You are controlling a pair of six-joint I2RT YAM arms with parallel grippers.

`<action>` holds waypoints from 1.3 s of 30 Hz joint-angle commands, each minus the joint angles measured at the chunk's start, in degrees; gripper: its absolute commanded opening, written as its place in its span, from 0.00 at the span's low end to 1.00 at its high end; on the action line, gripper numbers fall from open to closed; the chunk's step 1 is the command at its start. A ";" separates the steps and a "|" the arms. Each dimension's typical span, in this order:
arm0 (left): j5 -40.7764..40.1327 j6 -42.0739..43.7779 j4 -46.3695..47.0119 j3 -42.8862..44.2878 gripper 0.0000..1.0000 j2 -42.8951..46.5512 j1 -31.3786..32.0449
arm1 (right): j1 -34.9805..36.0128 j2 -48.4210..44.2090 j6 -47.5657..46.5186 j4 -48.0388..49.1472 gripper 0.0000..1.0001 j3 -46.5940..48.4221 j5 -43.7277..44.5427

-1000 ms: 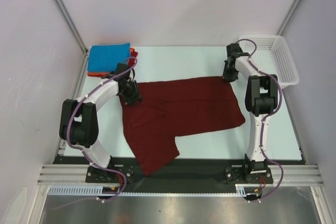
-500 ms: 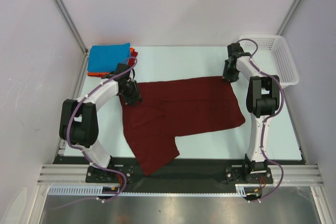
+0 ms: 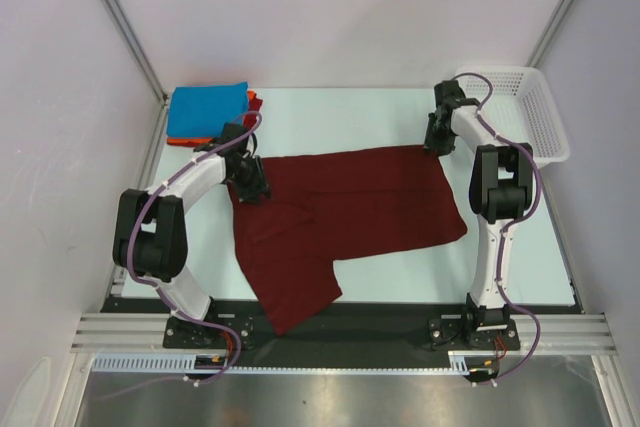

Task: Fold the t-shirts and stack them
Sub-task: Fold the tshirt

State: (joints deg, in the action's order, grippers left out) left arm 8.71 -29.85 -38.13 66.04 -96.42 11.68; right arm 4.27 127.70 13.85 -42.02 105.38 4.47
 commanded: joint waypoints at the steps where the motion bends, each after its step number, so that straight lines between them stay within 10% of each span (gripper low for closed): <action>1: 1.31 1.02 1.04 0.05 0.41 2.20 -0.52 | 0.03 -2.02 -0.31 0.36 0.33 -0.18 -1.04; 39: 1.22 1.37 0.86 0.23 0.41 2.20 -0.61 | -0.85 0.88 -1.80 1.50 0.22 -0.18 -0.69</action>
State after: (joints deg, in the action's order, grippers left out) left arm 9.26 -29.45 -38.13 66.04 -96.42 11.64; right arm 3.53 127.94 13.15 -41.25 104.81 3.60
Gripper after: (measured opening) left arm 0.415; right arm 0.227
